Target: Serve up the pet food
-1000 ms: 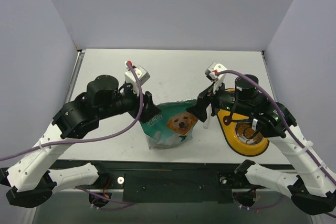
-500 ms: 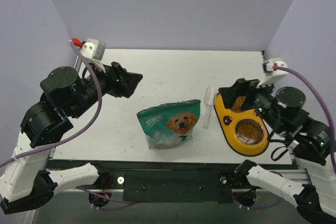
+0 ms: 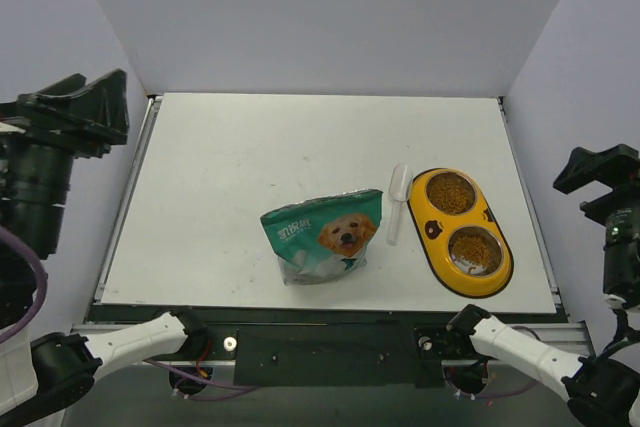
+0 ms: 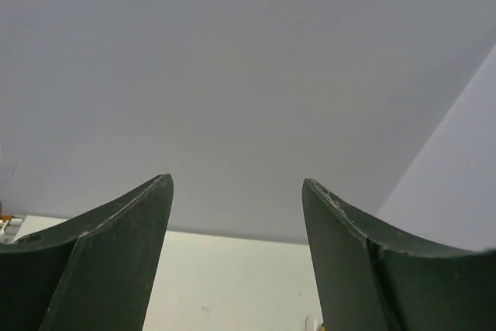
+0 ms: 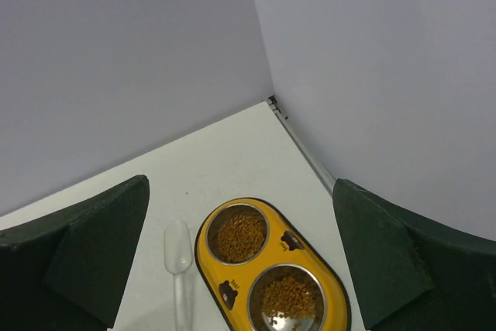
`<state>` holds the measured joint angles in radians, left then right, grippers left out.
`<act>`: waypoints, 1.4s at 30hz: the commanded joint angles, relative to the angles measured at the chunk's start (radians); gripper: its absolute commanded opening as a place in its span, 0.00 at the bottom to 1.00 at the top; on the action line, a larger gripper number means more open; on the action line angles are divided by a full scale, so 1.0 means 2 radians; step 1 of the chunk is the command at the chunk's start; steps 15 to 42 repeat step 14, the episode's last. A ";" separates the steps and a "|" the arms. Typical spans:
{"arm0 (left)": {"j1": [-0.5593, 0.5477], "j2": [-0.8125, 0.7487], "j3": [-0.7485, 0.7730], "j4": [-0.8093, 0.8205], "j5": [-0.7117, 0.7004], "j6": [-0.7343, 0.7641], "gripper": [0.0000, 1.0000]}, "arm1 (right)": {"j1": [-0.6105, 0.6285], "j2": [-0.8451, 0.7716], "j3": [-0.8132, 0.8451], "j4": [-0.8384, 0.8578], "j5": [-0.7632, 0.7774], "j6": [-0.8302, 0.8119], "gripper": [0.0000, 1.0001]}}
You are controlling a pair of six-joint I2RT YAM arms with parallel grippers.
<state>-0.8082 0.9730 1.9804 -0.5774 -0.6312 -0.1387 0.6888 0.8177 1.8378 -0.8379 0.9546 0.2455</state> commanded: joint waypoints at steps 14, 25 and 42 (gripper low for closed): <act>0.003 -0.008 0.028 0.060 -0.034 0.060 0.78 | 0.001 -0.039 0.009 0.068 0.071 -0.030 1.00; 0.003 -0.008 0.028 0.060 -0.034 0.060 0.78 | 0.001 -0.039 0.009 0.068 0.071 -0.030 1.00; 0.003 -0.008 0.028 0.060 -0.034 0.060 0.78 | 0.001 -0.039 0.009 0.068 0.071 -0.030 1.00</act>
